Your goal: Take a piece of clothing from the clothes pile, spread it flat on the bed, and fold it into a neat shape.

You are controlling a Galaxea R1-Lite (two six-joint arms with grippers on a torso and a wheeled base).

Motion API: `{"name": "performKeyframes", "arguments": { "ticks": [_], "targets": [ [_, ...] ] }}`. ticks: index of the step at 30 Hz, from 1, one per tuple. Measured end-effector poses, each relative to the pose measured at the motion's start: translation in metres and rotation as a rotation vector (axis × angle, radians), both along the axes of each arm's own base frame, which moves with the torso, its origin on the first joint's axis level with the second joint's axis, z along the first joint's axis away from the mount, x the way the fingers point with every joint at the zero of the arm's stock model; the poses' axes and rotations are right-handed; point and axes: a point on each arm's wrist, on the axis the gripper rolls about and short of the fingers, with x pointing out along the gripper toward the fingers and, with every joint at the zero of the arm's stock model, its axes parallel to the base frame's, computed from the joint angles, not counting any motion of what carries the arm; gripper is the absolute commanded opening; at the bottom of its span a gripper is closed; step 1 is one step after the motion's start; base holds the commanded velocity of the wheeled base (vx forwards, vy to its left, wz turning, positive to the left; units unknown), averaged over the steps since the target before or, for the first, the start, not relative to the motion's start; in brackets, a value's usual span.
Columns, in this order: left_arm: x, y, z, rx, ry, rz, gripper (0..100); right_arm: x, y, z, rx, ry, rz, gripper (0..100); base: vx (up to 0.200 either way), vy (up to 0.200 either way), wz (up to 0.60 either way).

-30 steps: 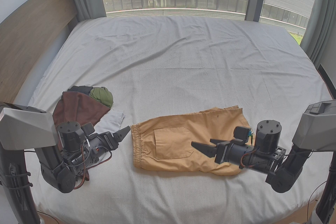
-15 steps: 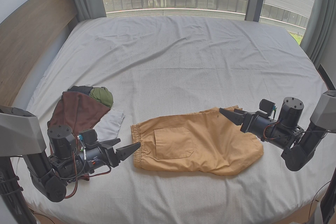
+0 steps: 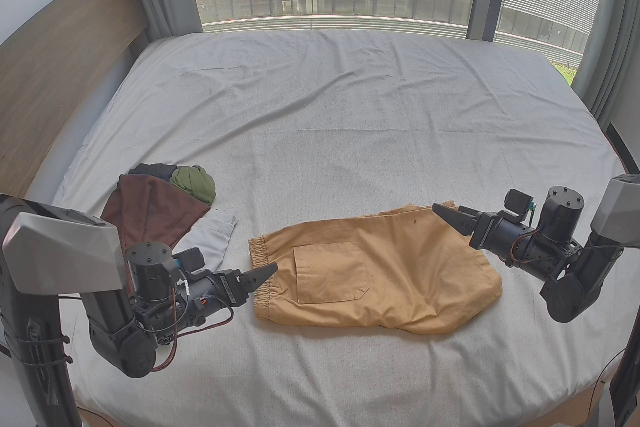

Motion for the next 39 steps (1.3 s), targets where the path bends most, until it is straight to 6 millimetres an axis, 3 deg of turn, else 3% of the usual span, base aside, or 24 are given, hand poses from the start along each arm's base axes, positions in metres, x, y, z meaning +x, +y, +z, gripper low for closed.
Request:
{"name": "performKeyframes", "arguments": {
  "ticks": [23,39],
  "targets": [
    [0.025,-0.013,-0.064,0.004,0.135,0.127,100,0.001,0.000,-0.001,0.000,0.002,0.000,100,0.000,0.000,0.00],
    [0.020,-0.033,-0.079,-0.041,0.199,0.100,100,-0.001,0.003,-0.001,-0.001,0.005,0.007,100,0.000,0.000,0.00]
  ]
}}
